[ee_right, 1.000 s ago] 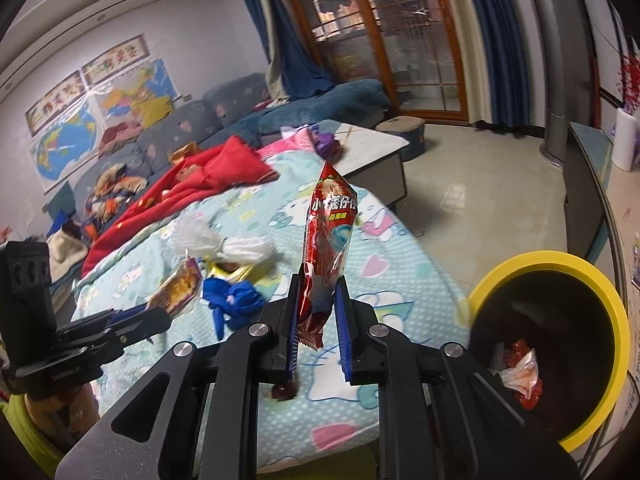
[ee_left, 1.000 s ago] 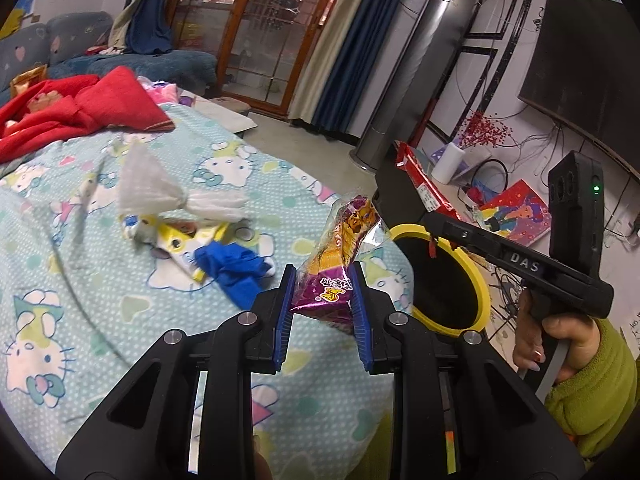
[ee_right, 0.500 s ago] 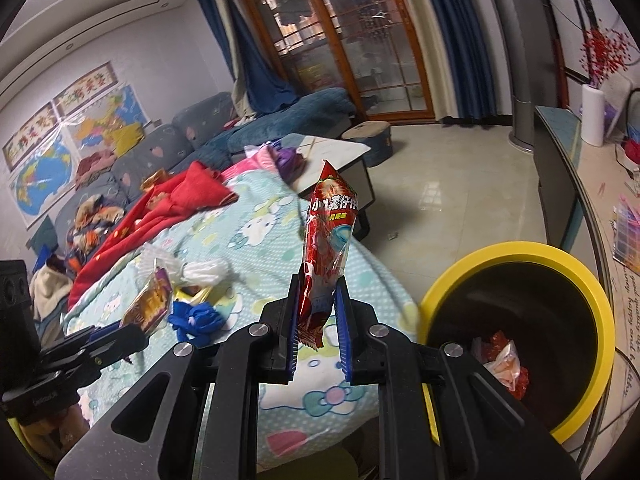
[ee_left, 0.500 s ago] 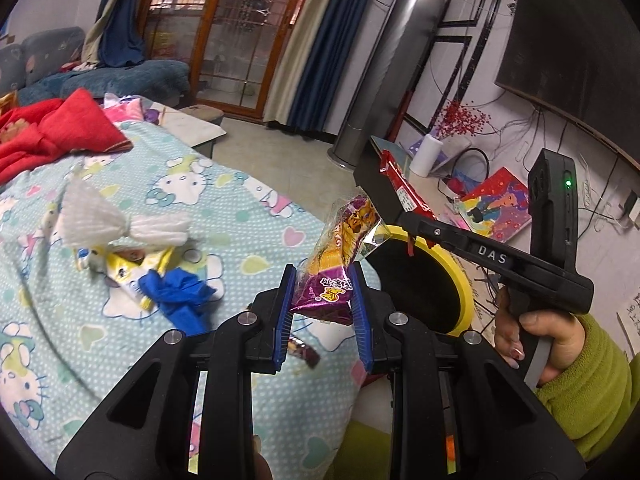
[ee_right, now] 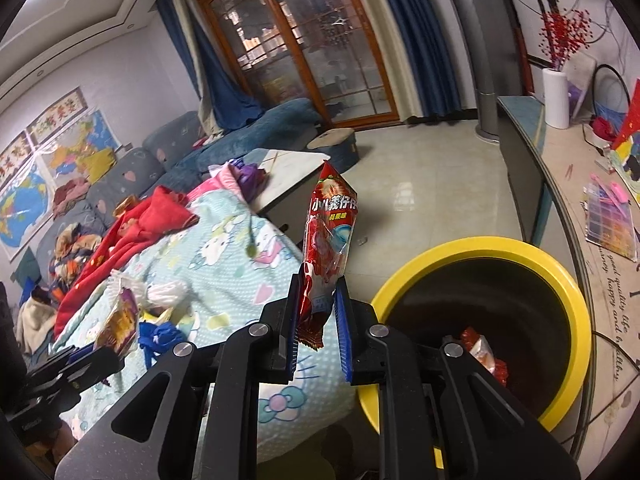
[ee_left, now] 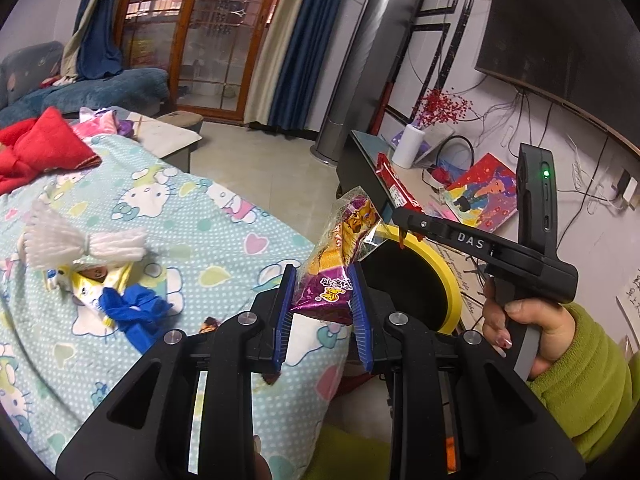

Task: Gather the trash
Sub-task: 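Carry the red wrapper and orange wrapper over the yellow-rimmed bin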

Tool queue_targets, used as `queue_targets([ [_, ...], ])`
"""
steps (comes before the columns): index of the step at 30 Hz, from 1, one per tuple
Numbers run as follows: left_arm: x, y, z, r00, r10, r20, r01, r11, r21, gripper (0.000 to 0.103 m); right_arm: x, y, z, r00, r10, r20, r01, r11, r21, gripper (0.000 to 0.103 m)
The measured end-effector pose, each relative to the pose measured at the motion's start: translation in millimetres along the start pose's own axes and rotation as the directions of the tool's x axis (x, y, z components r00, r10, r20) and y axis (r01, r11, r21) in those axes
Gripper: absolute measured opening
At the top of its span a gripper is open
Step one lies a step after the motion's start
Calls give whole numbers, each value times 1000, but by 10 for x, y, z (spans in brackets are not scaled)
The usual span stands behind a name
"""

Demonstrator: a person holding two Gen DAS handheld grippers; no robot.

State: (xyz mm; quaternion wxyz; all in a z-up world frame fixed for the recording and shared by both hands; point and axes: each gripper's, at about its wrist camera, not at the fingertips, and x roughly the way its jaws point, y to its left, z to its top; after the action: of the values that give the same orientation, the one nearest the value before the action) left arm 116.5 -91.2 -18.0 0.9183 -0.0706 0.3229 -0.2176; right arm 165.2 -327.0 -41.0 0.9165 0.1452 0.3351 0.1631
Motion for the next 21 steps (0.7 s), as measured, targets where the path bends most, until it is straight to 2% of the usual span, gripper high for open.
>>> queue_targets([
  [21, 441, -373, -20, 997, -48, -64, 53, 996, 75, 20, 24, -659, 35, 994, -108, 2, 107, 988, 109, 16],
])
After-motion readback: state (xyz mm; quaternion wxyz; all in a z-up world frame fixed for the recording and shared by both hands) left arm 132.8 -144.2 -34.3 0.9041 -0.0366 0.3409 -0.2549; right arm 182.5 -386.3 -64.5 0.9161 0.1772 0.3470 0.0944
